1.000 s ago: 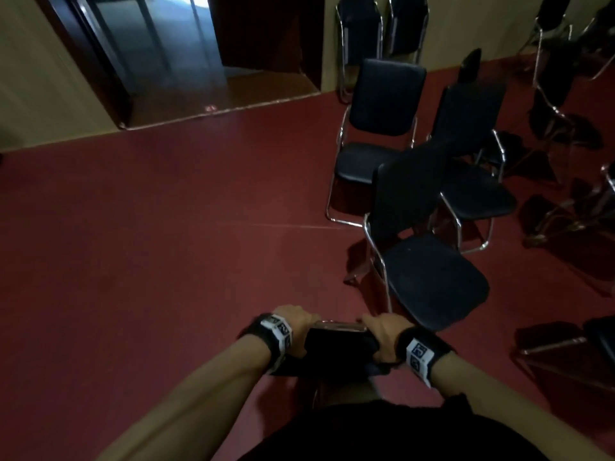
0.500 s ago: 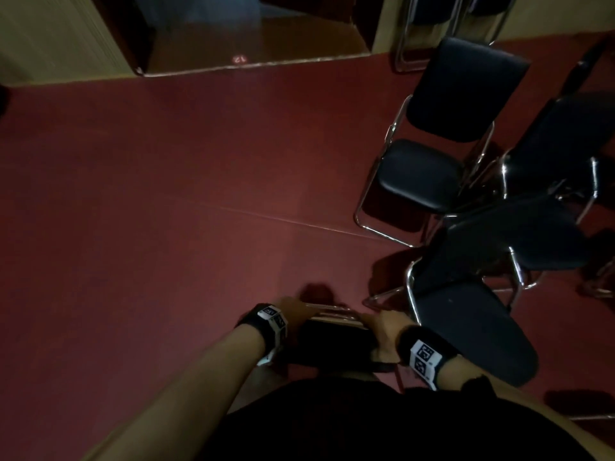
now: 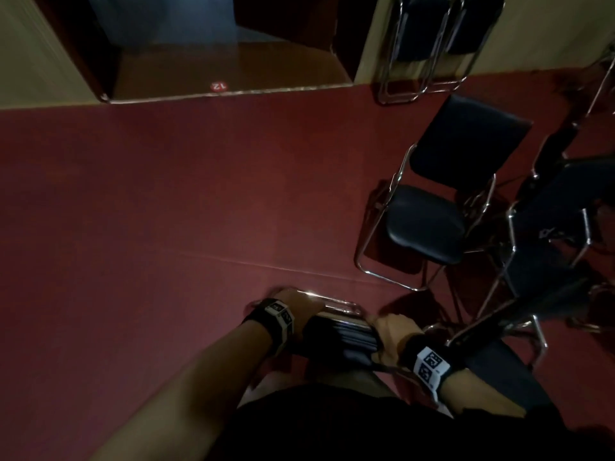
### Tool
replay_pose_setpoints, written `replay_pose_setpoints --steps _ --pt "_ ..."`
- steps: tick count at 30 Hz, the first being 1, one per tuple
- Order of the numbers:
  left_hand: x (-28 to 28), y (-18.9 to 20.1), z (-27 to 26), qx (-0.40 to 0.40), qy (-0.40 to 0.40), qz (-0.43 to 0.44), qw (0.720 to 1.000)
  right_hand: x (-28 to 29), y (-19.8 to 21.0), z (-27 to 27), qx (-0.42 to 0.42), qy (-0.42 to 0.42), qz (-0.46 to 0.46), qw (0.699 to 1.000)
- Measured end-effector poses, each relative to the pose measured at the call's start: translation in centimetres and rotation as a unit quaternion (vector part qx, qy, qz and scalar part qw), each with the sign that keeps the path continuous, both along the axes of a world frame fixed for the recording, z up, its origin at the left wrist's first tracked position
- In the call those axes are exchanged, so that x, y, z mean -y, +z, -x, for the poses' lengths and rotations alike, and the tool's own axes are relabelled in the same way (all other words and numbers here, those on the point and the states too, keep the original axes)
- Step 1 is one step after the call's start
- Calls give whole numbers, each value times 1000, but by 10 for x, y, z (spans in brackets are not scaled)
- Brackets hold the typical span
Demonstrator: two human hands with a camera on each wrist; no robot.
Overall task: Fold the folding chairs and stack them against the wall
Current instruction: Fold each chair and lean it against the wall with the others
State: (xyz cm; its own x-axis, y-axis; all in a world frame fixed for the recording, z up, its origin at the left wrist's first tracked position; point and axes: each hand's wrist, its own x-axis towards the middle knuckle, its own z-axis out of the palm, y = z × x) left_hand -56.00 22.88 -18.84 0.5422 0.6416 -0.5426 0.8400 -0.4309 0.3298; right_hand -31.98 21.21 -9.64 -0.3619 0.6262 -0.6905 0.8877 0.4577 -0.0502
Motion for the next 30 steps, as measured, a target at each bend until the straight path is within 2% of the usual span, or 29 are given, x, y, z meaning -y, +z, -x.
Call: replay_pose_setpoints --steps 3,6,7,11,13,17,20,25,30 --pt "-74 1 17 -12 7 -1 1000 -71 -4 22 -20 -29 10 999" --pt "-154 -15 40 -25 14 14 999 -155 -11 41 -39 -14 10 999" --pt "-177 -9 45 -35 27 24 999 -182 -15 45 -38 0 14 999" --pt "-259 59 60 -60 71 42 995 -293 -18 65 -22 25 28 999" --pt "-303 72 70 -63 86 51 993 -348 -18 73 -17 44 21 999" --pt "-363 78 88 -49 94 88 990 -414 -19 90 -15 56 31 998" --pt "-420 90 114 -38 90 46 994 -466 -5 114 -27 37 10 999" --pt "-482 66 146 -46 42 24 998 -505 -15 140 9 -2 15 1000" --pt "-572 49 207 -3 6 -11 1000 -577 -5 205 -29 -49 -4 998"
